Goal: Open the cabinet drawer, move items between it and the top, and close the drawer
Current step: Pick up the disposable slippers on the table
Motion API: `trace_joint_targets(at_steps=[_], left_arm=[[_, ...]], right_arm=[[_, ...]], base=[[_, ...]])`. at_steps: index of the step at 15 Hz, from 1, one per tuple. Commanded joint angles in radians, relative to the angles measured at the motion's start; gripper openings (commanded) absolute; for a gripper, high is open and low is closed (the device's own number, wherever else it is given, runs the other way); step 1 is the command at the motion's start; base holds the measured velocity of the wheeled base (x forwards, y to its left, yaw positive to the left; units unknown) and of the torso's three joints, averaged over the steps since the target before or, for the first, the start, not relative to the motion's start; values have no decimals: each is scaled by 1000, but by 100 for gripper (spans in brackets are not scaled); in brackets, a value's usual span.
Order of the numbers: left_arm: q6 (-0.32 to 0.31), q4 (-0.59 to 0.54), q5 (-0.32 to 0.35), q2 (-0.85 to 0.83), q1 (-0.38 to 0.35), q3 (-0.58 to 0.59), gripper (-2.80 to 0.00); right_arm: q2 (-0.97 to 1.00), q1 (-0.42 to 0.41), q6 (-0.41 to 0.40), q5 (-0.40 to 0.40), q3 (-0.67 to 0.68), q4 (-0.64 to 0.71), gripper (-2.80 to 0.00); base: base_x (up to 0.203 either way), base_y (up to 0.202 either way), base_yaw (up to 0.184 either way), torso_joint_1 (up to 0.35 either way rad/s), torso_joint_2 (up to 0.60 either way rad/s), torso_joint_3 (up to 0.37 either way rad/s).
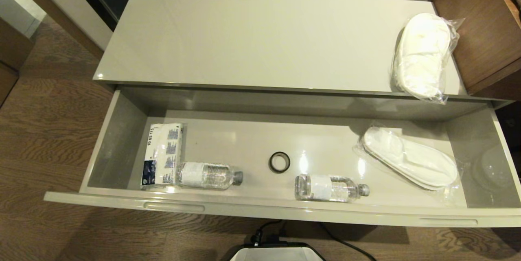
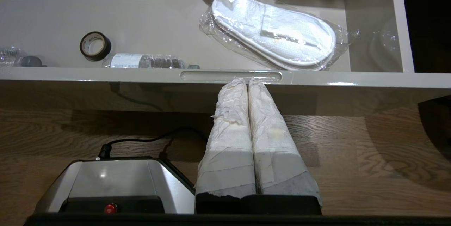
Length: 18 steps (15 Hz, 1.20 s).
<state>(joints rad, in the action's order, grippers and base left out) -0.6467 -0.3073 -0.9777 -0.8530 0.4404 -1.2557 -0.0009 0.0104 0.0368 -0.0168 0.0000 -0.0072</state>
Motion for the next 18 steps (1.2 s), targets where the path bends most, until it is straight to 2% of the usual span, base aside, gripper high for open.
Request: trace_joint_targets(at_steps=[1,2,3,6,8,9,11,14,18], left_arm=[[111,-201,36,38,3,-102,0],[159,-278,52,34,3,-141,0],[224,-378,91,27,3,-189,-280],[601,-673,307,-22,2,-269,-280],[898,-729,488,-54,1,-201,-280],[972,-737,561,-62,-1,-133,-280],[988,-663,614,-58,-22,6,-280],[973,-458,636,-12,-104,198,-280],[813,-284,639,238,-180,423,-280]], right_arm=[[-16,0,0,0,3,0,-280],[-16,0,0,0,3,0,-280],[-16,0,0,0,3,0,-280],[-17,0,0,0,3,0,-280],[-16,0,0,0,3,0,-280],[-16,0,0,0,3,0,-280],[-16,0,0,0,3,0,-280],[-16,0,0,0,3,0,-280],[-16,0,0,0,3,0,-280]], base=[[0,0,0,0,0,0],[0,0,0,0,0,0],[0,0,0,0,0,0],[0,0,0,0,0,0],[0,0,0,0,0,0],[0,0,0,0,0,0],[0,0,0,0,0,0],[0,0,0,0,0,0],[0,0,0,0,0,0]])
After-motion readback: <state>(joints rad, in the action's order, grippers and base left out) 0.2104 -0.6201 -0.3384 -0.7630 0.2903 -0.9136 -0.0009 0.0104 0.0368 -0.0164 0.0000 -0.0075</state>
